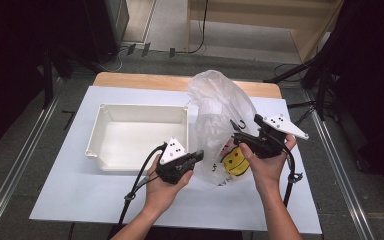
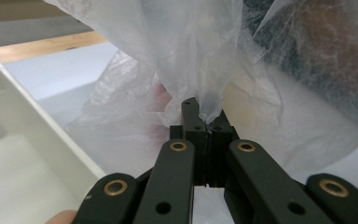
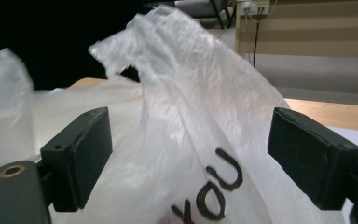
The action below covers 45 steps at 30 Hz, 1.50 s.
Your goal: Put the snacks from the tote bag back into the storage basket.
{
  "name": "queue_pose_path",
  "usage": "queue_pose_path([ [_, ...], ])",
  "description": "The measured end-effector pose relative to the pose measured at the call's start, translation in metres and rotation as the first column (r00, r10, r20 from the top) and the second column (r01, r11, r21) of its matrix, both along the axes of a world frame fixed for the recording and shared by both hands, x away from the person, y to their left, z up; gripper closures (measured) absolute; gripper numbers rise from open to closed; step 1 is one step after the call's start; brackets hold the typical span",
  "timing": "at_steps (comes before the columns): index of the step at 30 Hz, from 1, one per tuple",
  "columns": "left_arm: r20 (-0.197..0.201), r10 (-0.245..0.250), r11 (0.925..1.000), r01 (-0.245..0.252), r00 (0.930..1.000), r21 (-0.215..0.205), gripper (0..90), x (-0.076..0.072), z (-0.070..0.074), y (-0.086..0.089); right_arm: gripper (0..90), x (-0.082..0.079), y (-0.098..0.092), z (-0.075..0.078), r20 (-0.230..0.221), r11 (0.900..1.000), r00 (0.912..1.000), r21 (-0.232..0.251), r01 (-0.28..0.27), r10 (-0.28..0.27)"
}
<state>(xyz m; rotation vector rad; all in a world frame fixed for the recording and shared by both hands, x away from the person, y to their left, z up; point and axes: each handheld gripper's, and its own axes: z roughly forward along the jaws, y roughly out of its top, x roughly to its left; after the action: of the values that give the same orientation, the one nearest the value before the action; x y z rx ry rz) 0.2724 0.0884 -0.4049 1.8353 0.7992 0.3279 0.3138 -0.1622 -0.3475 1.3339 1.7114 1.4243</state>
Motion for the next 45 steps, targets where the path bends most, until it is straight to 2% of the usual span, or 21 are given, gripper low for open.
queue_pose_path([
  [5, 0.011, -0.031, 0.9995, 0.031, 0.9995, 0.004, 90.0, -0.008, -0.006, -0.007, 8.3, 0.011, 0.009, 0.007, -0.025, 1.0, 0.9994, 0.009, -0.026, 0.026],
  [10, 0.006, -0.035, 0.9993, 0.034, 0.9994, 0.012, 90.0, -0.012, -0.011, -0.01, 10.3, 0.02, 0.015, 0.007, -0.062, 0.999, 0.9971, 0.006, -0.043, 0.043],
  [11, 0.003, -0.038, 0.9992, 0.038, 0.9993, 0.014, 90.0, -0.014, -0.013, -0.012, 17.7, 0.022, 0.019, 0.002, -0.062, 0.999, 0.9973, -0.023, -0.041, 0.039],
  [13, 0.003, -0.041, 0.999, 0.041, 0.9991, 0.016, 90.0, -0.014, -0.015, -0.012, 20.9, 0.023, 0.02, 0.0, -0.067, 0.998, 0.9967, -0.032, -0.048, 0.046],
  [14, 0.002, -0.045, 0.9988, 0.045, 0.999, 0.017, 90.0, -0.016, -0.015, -0.013, 33.7, 0.027, 0.024, -0.008, -0.105, 0.996, 0.9926, -0.057, -0.068, 0.062],
  [15, 0.002, -0.045, 0.9988, 0.045, 0.999, 0.017, 90.0, -0.016, -0.015, -0.013, 33.7, 0.027, 0.024, -0.008, -0.105, 0.996, 0.9926, -0.057, -0.068, 0.062],
  [16, 0.002, -0.045, 0.9989, 0.045, 0.999, 0.015, 90.0, -0.017, -0.016, -0.013, 37.5, 0.028, 0.025, -0.01, -0.119, 0.995, 0.9919, -0.079, -0.054, 0.045],
  [17, 0.002, -0.048, 0.9988, 0.048, 0.9989, 0.014, 90.0, -0.017, -0.017, -0.013, 46.7, 0.031, 0.026, -0.019, -0.155, 0.993, 0.9879, -0.12, -0.018, -0.001],
  [18, 0.003, -0.05, 0.9986, 0.05, 0.9987, 0.018, 90.0, -0.019, -0.017, -0.013, 52.9, 0.032, 0.025, -0.021, -0.167, 0.993, 0.986, -0.116, -0.015, -0.005],
  [19, 0.003, -0.05, 0.9986, 0.05, 0.9987, 0.018, 90.0, -0.019, -0.017, -0.013, 52.9, 0.032, 0.025, -0.021, -0.167, 0.993, 0.986, -0.116, -0.015, -0.005],
  [20, 0.001, -0.05, 0.9986, 0.05, 0.9987, 0.015, 90.0, -0.019, -0.018, -0.013, 58.2, 0.033, 0.024, -0.025, -0.18, 0.993, 0.9837, -0.114, -0.016, -0.005],
  [22, 0.0, -0.057, 0.9983, 0.057, 0.9984, 0.013, 90.0, -0.02, -0.019, -0.013, 74.0, 0.036, 0.02, -0.035, -0.216, 0.992, 0.976, -0.11, -0.055, 0.03],
  [23, -0.002, -0.057, 0.9983, 0.057, 0.9984, 0.013, 90.0, -0.021, -0.021, -0.014, 79.1, 0.036, 0.02, -0.037, -0.225, 0.992, 0.9739, -0.114, -0.059, 0.032],
  [24, -0.002, -0.057, 0.9983, 0.057, 0.9984, 0.013, 90.0, -0.021, -0.021, -0.014, 79.1, 0.036, 0.02, -0.037, -0.225, 0.992, 0.9739, -0.114, -0.059, 0.032],
  [25, -0.005, -0.059, 0.9982, 0.059, 0.9983, 0.015, 90.0, -0.023, -0.023, -0.015, 85.8, 0.036, 0.016, -0.043, -0.242, 0.992, 0.9696, -0.106, -0.064, 0.037],
  [27, -0.009, -0.055, 0.9983, 0.055, 0.9984, 0.016, 90.0, -0.024, -0.026, -0.016, 90.0, 0.035, 0.012, -0.046, -0.243, 0.993, 0.9699, -0.105, -0.051, 0.024],
  [35, -0.065, -0.001, 0.9997, 0.002, 0.9979, 0.023, 88.5, -0.029, -0.044, -0.017, 90.0, 0.025, -0.01, -0.055, -0.21, 0.996, 0.9776, -0.089, -0.002, -0.017],
  [36, -0.086, 0.027, 0.9989, -0.024, 0.9959, 0.039, 89.1, -0.03, -0.05, -0.018, 90.0, 0.02, -0.017, -0.06, -0.199, 0.996, 0.9791, -0.09, 0.022, -0.04],
  [39, -0.121, 0.053, 0.9974, -0.046, 0.9913, 0.056, 89.1, -0.031, -0.057, -0.019, 90.0, 0.015, -0.025, -0.068, -0.202, 0.995, 0.977, -0.089, 0.051, -0.068],
  [44, -0.154, 0.069, 0.995, -0.057, 0.9856, 0.082, 89.3, -0.032, -0.065, -0.023, 90.0, 0.009, -0.035, -0.09, -0.236, 0.992, 0.9657, -0.093, 0.087, -0.107],
  [45, -0.16, 0.08, 0.9928, -0.065, 0.9839, 0.101, 89.5, -0.031, -0.066, -0.024, 90.0, 0.009, -0.036, -0.094, -0.245, 0.991, 0.9629, -0.092, 0.094, -0.114],
])
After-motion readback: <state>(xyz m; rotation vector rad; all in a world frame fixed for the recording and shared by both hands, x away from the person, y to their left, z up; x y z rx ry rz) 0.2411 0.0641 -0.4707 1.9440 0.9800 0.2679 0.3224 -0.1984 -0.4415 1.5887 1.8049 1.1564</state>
